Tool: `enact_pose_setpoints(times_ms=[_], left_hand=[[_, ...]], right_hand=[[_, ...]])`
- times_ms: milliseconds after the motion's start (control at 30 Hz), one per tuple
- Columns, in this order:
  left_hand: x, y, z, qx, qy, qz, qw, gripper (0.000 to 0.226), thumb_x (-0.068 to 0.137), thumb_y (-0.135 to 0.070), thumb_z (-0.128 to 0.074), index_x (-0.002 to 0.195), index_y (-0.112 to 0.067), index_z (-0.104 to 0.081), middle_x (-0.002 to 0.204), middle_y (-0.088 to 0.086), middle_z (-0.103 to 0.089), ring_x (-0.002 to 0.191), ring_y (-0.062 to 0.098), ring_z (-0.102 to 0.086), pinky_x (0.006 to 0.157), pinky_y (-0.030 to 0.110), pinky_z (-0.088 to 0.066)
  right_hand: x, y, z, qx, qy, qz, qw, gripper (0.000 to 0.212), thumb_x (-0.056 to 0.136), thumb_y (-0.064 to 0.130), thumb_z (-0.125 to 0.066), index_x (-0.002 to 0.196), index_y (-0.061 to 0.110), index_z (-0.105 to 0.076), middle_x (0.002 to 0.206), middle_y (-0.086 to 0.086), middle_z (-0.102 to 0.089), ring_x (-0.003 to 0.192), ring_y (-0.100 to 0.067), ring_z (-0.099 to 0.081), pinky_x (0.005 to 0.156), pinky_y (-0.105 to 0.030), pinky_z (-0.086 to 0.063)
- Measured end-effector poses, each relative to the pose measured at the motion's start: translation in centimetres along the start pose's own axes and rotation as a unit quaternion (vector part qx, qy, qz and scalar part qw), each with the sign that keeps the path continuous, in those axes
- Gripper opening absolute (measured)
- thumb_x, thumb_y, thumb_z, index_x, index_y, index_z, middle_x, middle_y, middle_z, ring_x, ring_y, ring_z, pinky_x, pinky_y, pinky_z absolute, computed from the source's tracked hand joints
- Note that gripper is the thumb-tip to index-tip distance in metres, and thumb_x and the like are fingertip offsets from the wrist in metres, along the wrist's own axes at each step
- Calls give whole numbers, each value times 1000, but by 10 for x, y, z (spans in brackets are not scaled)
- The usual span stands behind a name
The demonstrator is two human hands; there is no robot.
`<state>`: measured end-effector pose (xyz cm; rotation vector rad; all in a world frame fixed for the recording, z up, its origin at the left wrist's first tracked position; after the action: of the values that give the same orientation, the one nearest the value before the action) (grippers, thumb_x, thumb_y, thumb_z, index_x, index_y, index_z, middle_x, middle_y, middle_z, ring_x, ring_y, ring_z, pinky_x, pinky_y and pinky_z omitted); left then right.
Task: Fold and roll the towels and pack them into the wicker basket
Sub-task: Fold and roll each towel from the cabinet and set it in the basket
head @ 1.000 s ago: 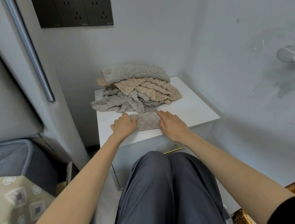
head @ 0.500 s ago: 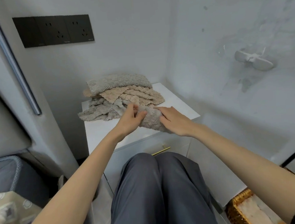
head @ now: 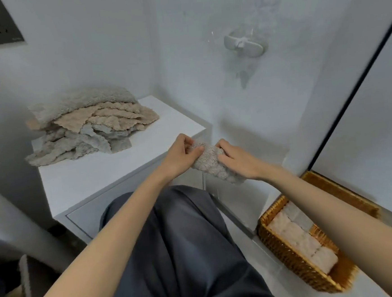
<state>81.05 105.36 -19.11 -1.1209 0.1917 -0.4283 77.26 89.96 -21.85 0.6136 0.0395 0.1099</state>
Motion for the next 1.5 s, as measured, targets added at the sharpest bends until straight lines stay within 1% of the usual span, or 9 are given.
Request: enact_pose_setpoints(times_ms=[300,667,833,1133,1333,1367,1400,1433,1500], left_hand=[[-2,11,-118,10,112,2,994,28,91,-31,-60,112,-16,-49,103,-2,-55,86,6,-53,62,9,-47],[-4,39,-238,58,228,15,972,31,98,-32,-46,126,-19,-47,113,-12,-49,97,4,-50,77,16,-37],[1,48,-291,79,285,0,955,15,99,-29,-45,114,-27,-46,108,-16,-49,87,-8,-47,58,5,-39],[8,82,-361,152,348,-28,925,26,98,-24,-45,123,-19,-52,119,-5,-57,100,5,-49,81,19,-39],[17,107,-386,172,367,-44,913,28,98,-23,-46,125,-20,-51,123,-5,-56,100,2,-47,82,18,-37],[19,111,-389,174,370,-42,911,28,98,-22,-46,125,-20,-52,124,-5,-56,101,3,-47,83,18,-38],[21,115,-393,176,374,-40,910,28,97,-22,-46,125,-21,-52,124,-5,-56,102,2,-47,84,18,-38],[23,119,-397,175,377,-35,909,27,97,-21,-47,124,-21,-52,124,-5,-56,102,2,-47,84,18,-38],[26,124,-400,175,378,-31,909,27,97,-20,-47,123,-22,-52,122,-7,-55,101,2,-48,82,18,-38]], right_hand=[[-84,-92,-3,72,-38,-92,992,7,91,30,-43,84,28,-44,74,7,-51,64,-7,-44,59,-26,-32],[-186,-236,-26,164,-155,-257,940,25,87,36,-40,79,13,-47,77,-2,-46,68,-11,-40,62,-26,-32],[-226,-319,-52,239,-233,-418,845,23,96,29,-43,78,15,-42,76,0,-42,68,-14,-39,62,-31,-33],[-240,-415,-89,377,-340,-531,678,39,94,11,-42,60,19,-25,56,-1,-22,49,-14,-18,51,-29,-16],[-231,-471,-103,383,-374,-578,615,9,95,18,-46,90,12,-42,83,-7,-35,67,-19,-32,62,-38,-35],[-229,-481,-107,385,-376,-580,611,9,96,18,-46,93,10,-45,85,-7,-36,71,-22,-34,73,-31,-23],[-226,-491,-112,391,-375,-584,604,12,96,20,-46,94,8,-48,85,-6,-39,75,-23,-38,90,-56,-46],[-223,-499,-117,401,-372,-586,598,14,97,23,-46,97,9,-49,87,-5,-43,78,-23,-43,74,-43,-47],[-218,-509,-125,417,-367,-584,592,22,97,26,-48,114,13,-50,104,-4,-51,95,-22,-52,88,-40,-48]])
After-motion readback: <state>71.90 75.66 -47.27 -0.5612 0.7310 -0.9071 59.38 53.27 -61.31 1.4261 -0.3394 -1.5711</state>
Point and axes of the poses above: each hand's wrist, its own x-axis towards the middle knuckle, its own z-axis out of the back of the hand, y = z × x, the point moved 6 cm from there along x, towards the middle knuckle
